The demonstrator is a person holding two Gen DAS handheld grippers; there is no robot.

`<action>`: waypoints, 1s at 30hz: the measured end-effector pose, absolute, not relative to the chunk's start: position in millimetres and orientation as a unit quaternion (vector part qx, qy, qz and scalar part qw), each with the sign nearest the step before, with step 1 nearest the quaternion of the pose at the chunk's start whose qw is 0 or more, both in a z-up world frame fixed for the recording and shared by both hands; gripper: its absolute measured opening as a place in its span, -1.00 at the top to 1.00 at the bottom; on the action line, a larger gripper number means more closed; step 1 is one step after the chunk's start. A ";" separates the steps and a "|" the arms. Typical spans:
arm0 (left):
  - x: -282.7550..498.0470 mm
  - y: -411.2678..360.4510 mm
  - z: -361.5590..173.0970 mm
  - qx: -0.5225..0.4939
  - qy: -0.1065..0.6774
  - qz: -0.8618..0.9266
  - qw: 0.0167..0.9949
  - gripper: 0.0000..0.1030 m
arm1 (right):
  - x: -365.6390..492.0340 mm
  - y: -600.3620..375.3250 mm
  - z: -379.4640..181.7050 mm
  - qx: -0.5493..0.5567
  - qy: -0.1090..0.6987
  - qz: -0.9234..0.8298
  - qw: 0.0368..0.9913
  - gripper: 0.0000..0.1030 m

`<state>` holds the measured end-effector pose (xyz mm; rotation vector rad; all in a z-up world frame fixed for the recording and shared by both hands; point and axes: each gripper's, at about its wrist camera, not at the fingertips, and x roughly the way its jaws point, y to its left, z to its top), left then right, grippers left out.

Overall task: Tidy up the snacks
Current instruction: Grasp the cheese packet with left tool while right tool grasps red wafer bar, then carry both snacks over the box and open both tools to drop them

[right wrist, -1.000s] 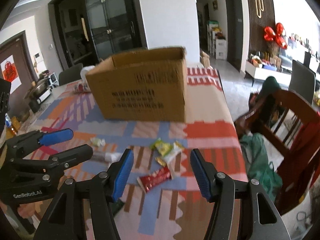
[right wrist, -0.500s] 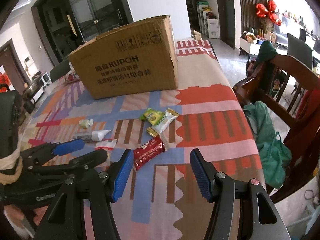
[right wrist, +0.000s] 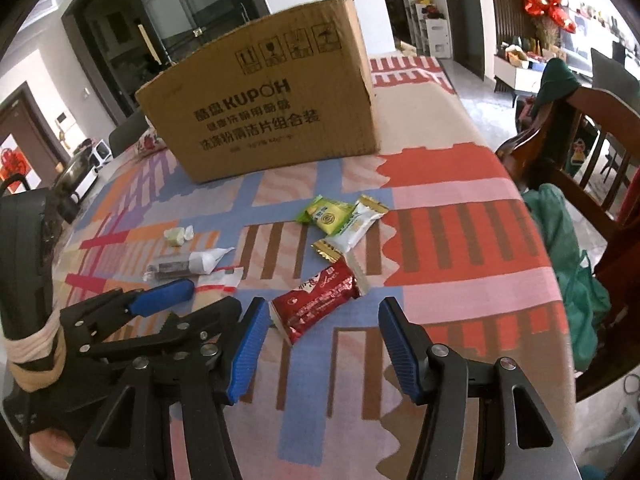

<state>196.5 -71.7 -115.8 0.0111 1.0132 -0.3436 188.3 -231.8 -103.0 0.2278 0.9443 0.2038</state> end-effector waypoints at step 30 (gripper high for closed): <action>174.0 -52.8 -79.0 -0.017 0.432 -0.191 0.881 0.35 | 192.0 -202.4 -89.4 0.058 0.443 0.097 0.889 0.55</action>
